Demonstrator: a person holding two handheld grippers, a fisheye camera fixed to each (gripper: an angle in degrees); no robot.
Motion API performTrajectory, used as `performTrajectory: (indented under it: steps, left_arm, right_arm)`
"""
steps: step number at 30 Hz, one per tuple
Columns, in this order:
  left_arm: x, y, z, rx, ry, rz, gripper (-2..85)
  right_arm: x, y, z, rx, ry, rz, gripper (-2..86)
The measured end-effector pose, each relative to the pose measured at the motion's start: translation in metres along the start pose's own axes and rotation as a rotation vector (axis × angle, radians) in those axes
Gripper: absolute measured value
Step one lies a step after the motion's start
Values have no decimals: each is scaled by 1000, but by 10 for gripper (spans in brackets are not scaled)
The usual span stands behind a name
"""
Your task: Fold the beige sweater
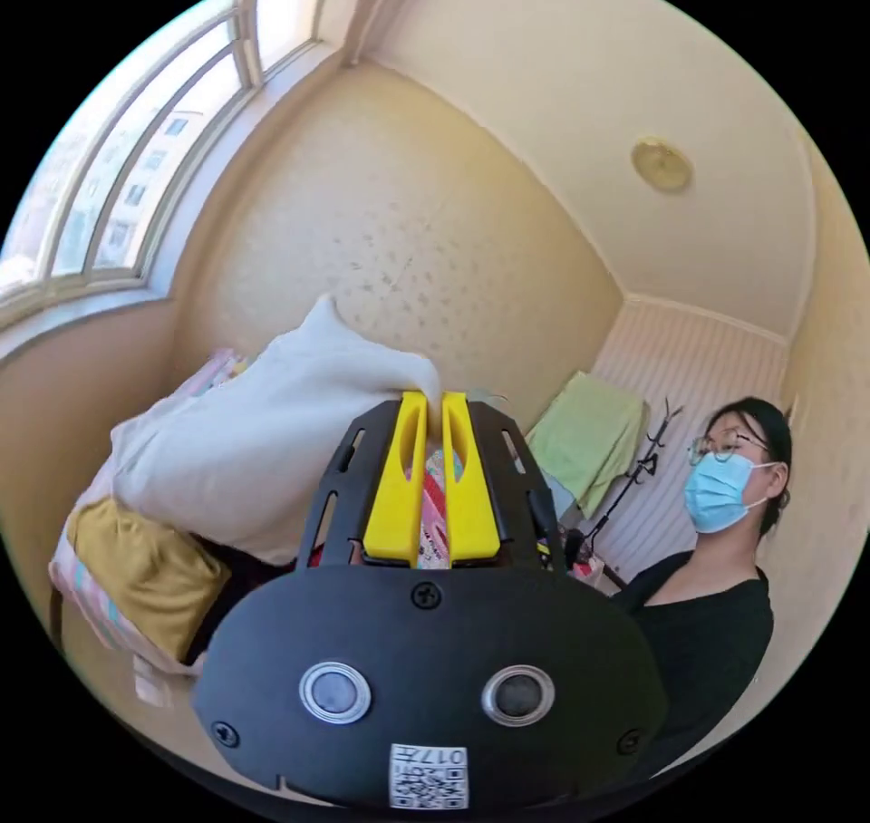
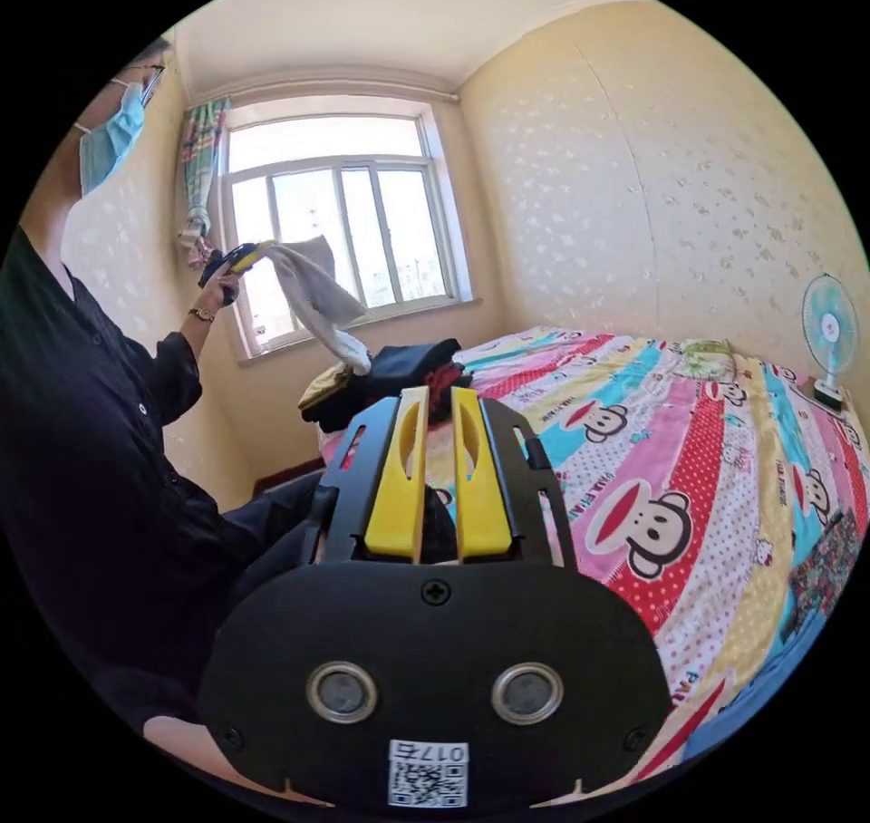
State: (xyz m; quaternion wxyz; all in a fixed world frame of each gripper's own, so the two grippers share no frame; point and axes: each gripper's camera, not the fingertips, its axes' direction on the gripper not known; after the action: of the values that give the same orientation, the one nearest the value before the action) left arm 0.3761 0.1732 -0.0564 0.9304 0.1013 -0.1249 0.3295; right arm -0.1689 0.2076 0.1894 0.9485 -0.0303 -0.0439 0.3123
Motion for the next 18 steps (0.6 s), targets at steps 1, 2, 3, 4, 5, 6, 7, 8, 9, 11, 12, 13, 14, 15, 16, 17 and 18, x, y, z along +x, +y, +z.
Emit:
performTrajectory:
  steps: [1, 2, 3, 4, 5, 6, 7, 8, 9, 11, 12, 13, 14, 15, 16, 17, 18]
  left_arm:
    - [11, -5, 2, 3, 37, 22, 20]
    - [32, -14, 7, 2, 107, 62, 19]
    - [49, -22, 12, -2, 165, 98, 17]
    - [56, -24, 15, -7, 188, 114, 17]
    - [68, -29, 23, -25, 236, 132, 16]
    - [75, -30, 32, -51, 294, 137, 16]
    - [78, -30, 38, -69, 327, 140, 15]
    - [81, -29, 50, -102, 398, 139, 13]
    - [80, -25, 64, -133, 475, 124, 11]
    - [74, -17, 91, -170, 619, 66, 9]
    - [67, -11, 111, -188, 727, 6, 7]
    - [63, -8, 121, -193, 777, -25, 6]
    - [54, -4, 140, -202, 877, -88, 5]
    - [47, -1, 158, -222, 970, -121, 4]
    - [45, -1, 166, -233, 1012, -126, 4]
    - [41, -2, 176, -247, 1065, -134, 3]
    - [38, -4, 182, -250, 1073, -133, 3]
  right_arm:
    - [0, -13, 13, 20, -57, -5, 108]
    - [1, -24, 27, 31, -125, 10, 149]
    - [1, -29, 35, 38, -164, 29, 170]
    - [2, -37, 53, 57, -259, 73, 207]
    - [0, -42, 70, 71, -350, 103, 239]
    - [0, -44, 78, 74, -384, 122, 245]
    - [-1, -45, 92, 78, -434, 167, 256]
    - [-2, -45, 104, 82, -481, 209, 266]
    - [-3, -45, 109, 83, -508, 229, 270]
    - [-5, -47, 125, 71, -655, 292, 286]
    - [-6, -49, 128, 72, -712, 302, 287]
    - [-6, -53, 132, 89, -842, 325, 285]
    - [-3, -58, 133, 126, -1000, 335, 278]
    - [1, -60, 132, 152, -1091, 335, 246]
    - [14, -67, 128, 200, -1268, 319, 183]
    - [35, -75, 121, 216, -1335, 332, 91]
    - [47, -78, 113, 226, -1312, 345, 45]
